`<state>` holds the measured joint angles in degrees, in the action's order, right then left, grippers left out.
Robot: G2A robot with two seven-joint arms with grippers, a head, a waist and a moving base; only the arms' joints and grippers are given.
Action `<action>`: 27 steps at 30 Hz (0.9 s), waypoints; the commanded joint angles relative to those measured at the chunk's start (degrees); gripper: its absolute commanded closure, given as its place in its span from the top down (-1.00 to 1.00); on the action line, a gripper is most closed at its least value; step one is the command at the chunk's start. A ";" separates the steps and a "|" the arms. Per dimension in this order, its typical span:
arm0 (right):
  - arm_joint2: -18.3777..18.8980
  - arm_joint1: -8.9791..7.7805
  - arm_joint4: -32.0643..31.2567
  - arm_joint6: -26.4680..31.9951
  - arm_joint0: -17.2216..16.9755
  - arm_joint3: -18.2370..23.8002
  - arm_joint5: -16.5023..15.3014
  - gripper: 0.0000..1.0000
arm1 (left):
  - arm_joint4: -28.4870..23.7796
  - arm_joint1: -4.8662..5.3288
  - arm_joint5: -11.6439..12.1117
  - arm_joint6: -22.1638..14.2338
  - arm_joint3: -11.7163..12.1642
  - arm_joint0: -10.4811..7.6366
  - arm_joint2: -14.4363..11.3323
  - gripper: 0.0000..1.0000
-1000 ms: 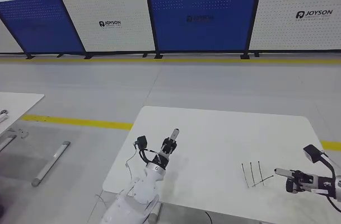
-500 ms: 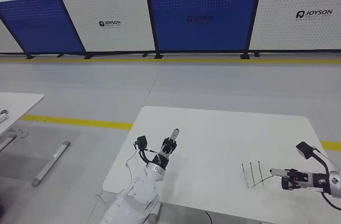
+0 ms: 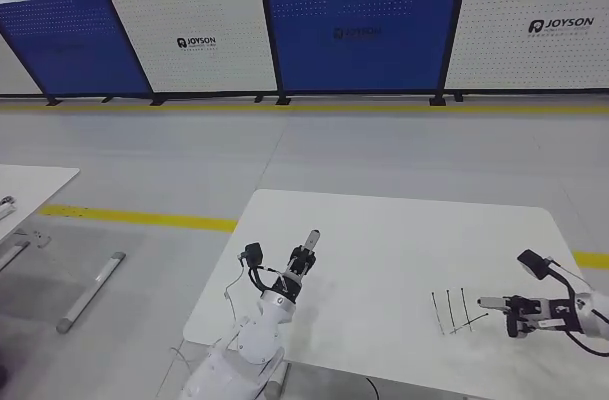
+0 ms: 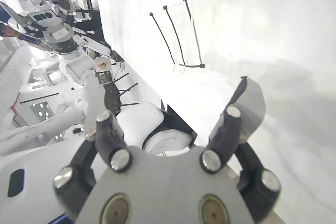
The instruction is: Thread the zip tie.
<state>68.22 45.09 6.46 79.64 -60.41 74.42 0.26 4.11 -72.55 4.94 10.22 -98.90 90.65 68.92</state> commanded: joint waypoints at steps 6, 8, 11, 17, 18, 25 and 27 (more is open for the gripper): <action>-0.01 0.00 -0.01 0.00 0.00 0.00 0.01 1.00 | 0.00 0.00 0.00 0.01 0.00 0.00 0.00 1.00; -0.01 0.00 -0.01 0.00 0.00 0.00 0.01 1.00 | 0.00 0.00 0.00 0.01 0.00 0.00 0.00 1.00; -0.32 0.03 -1.91 -2.00 -0.10 0.63 -0.57 1.00 | 0.00 0.00 0.00 0.01 0.00 0.00 0.00 1.00; -4.05 1.44 -1.32 -4.77 2.93 -2.64 -0.30 1.00 | 0.00 0.00 0.00 0.01 0.00 0.00 0.00 1.00; -5.05 1.89 -0.95 -5.17 4.09 -4.02 0.34 1.00 | 0.00 0.00 0.00 0.01 0.00 0.00 0.00 1.00; -5.92 2.29 -1.01 -5.99 5.19 -5.39 0.96 1.00 | 0.00 0.00 0.00 0.01 0.00 0.00 0.00 1.00; -5.92 2.29 -1.01 -5.99 5.19 -5.39 0.96 1.00 | 0.00 0.00 0.00 0.01 0.00 0.00 0.00 1.00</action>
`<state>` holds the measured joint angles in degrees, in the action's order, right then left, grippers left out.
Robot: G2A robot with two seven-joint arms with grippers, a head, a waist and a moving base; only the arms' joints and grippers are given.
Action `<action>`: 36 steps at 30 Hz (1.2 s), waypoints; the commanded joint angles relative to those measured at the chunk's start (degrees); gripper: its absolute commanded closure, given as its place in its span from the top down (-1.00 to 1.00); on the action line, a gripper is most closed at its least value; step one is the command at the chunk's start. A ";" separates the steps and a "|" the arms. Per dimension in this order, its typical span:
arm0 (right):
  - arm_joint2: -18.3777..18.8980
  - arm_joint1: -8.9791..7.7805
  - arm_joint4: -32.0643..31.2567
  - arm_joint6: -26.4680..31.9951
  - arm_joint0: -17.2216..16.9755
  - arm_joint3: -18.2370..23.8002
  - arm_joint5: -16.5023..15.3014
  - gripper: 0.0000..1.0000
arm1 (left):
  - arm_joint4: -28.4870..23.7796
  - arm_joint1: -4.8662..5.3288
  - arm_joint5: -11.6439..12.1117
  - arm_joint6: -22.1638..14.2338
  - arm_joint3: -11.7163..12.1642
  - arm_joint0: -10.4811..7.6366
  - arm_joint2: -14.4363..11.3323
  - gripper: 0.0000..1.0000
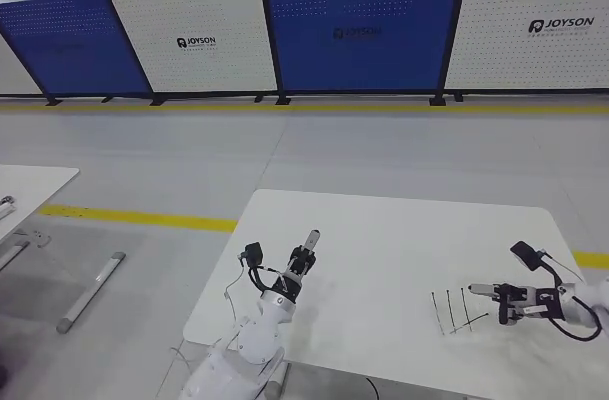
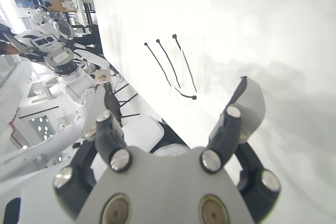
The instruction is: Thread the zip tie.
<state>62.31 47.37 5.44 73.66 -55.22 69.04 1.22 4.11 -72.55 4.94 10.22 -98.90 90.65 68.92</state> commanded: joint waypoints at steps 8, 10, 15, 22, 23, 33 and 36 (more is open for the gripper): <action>0.98 -0.28 1.71 1.43 -1.30 0.18 -3.19 1.00 | 0.00 0.00 0.00 0.01 0.00 0.00 0.00 1.00; 1.47 -0.50 1.50 1.84 -1.86 0.68 -3.59 1.00 | 0.00 0.00 0.00 0.01 0.00 0.00 0.00 1.00; 2.34 -0.89 1.02 2.35 -2.76 0.89 -3.24 1.00 | 0.00 0.00 0.00 0.01 0.00 0.00 0.00 1.00; 0.74 -0.36 1.17 3.17 -1.52 -1.04 -2.91 0.36 | 0.00 0.00 0.00 0.01 0.00 0.00 0.00 1.00; 0.54 -0.27 1.22 3.24 -1.29 -1.37 -2.95 0.36 | 0.00 0.00 0.00 0.01 0.00 0.00 0.00 1.00; -0.66 0.36 2.40 4.12 0.37 -5.04 -3.73 -0.02 | 0.00 0.00 0.00 0.01 0.00 0.00 0.00 1.00; -1.02 0.53 2.52 4.30 0.77 -5.96 -3.96 -0.14 | 0.00 0.00 0.00 0.01 0.00 0.00 0.00 1.00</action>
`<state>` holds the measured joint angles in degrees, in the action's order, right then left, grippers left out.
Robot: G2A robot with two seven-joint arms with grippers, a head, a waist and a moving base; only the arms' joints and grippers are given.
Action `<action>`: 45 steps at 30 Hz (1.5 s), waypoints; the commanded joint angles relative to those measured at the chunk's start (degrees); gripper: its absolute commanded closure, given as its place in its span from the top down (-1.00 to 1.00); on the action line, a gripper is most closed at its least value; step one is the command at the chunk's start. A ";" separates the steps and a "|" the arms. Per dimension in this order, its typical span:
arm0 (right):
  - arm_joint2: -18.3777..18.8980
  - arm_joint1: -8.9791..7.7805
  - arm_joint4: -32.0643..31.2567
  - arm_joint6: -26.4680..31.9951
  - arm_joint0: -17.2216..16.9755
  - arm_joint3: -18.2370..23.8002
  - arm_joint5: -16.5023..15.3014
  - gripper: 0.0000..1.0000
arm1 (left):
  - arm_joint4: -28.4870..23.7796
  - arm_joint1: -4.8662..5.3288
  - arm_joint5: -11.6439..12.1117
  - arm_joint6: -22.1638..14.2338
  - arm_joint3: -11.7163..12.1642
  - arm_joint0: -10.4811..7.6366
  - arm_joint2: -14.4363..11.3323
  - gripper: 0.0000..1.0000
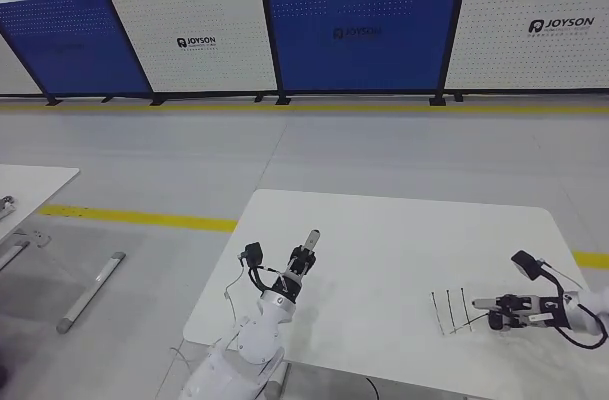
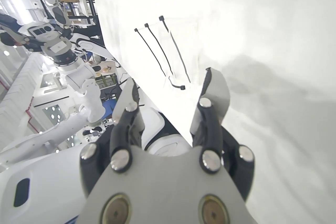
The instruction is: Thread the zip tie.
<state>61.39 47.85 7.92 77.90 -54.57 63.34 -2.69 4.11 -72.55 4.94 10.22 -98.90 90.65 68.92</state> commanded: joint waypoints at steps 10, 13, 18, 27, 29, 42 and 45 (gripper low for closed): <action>-1.26 0.63 0.43 0.43 1.30 -2.80 -0.51 -0.36 | 0.00 0.00 0.00 0.01 0.00 0.00 0.00 1.00; -1.32 0.71 0.70 0.49 1.46 -3.49 -0.87 -0.36 | 0.00 0.00 0.00 0.01 0.00 0.00 0.00 1.00; -1.21 0.73 0.90 0.61 1.54 -4.20 -1.29 -0.44 | 0.00 0.00 0.00 0.01 0.00 0.00 0.00 1.00; -0.98 0.75 1.31 0.79 1.59 -4.57 -1.40 -0.74 | 0.00 0.00 0.00 0.01 0.00 0.00 0.00 1.00; -0.95 0.77 1.52 1.02 1.61 -4.59 -1.40 -1.00 | 0.00 0.00 0.00 0.01 0.00 0.00 0.00 1.00; 0.71 0.28 3.93 1.74 0.69 -4.23 -4.31 -1.00 | 0.00 0.00 0.00 0.01 0.00 0.00 0.00 1.00; 2.35 -0.17 6.02 1.74 -0.37 -3.58 -6.98 -1.00 | 0.00 0.00 0.00 0.01 0.00 0.00 0.00 1.00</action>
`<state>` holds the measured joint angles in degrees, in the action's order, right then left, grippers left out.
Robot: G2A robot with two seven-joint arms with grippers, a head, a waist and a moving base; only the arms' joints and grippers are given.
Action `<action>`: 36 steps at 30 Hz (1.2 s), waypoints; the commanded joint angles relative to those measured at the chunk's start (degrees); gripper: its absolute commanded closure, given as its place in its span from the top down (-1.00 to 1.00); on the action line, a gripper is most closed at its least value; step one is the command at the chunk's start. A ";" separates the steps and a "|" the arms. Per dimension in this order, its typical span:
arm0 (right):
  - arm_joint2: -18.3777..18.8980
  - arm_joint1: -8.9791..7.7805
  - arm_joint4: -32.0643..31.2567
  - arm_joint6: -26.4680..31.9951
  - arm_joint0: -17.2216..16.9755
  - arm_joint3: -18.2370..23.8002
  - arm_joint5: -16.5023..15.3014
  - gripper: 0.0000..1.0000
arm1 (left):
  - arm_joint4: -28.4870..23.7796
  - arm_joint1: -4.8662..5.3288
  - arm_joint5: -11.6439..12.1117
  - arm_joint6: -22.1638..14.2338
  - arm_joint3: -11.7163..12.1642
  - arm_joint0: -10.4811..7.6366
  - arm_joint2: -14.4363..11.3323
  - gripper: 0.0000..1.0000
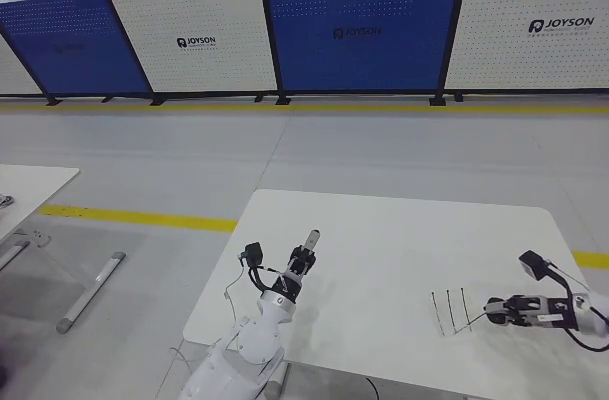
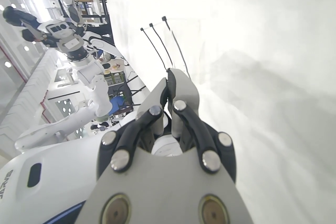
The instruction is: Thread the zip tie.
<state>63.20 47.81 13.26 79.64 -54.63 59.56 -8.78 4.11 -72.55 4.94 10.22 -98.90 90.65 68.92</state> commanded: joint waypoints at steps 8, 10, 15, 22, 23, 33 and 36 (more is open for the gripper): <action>6.88 -2.25 9.71 0.00 -5.70 6.10 -10.53 -1.00 | 0.00 0.00 0.00 0.01 0.00 0.00 0.00 1.00; 9.31 -3.26 13.42 0.00 -8.16 11.21 -10.70 -1.00 | 0.00 0.00 0.00 0.01 0.00 0.00 0.00 1.00; 12.94 -5.22 17.12 0.00 -13.45 19.77 -10.70 -1.00 | 0.00 0.00 0.00 0.01 0.00 0.00 0.00 1.00; 12.94 -5.22 17.12 0.00 -13.45 19.77 -10.70 -1.00 | 0.00 0.00 0.00 0.01 0.00 0.00 0.00 1.00; 12.94 -5.22 17.12 0.00 -13.45 19.77 -10.70 -1.00 | 0.00 0.00 0.00 0.01 0.00 0.00 0.00 1.00; 8.19 -1.94 24.23 -9.81 -11.66 23.87 -10.70 -1.00 | 0.00 0.00 0.00 0.01 0.00 0.00 0.00 1.00; 6.08 -0.12 21.52 -15.70 -10.74 26.23 -10.70 -1.00 | 0.00 0.00 0.00 0.01 0.00 0.00 0.00 1.00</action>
<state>70.28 47.03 36.72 66.50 -65.55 85.10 -19.48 4.11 -72.55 4.94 10.22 -98.90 90.65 68.92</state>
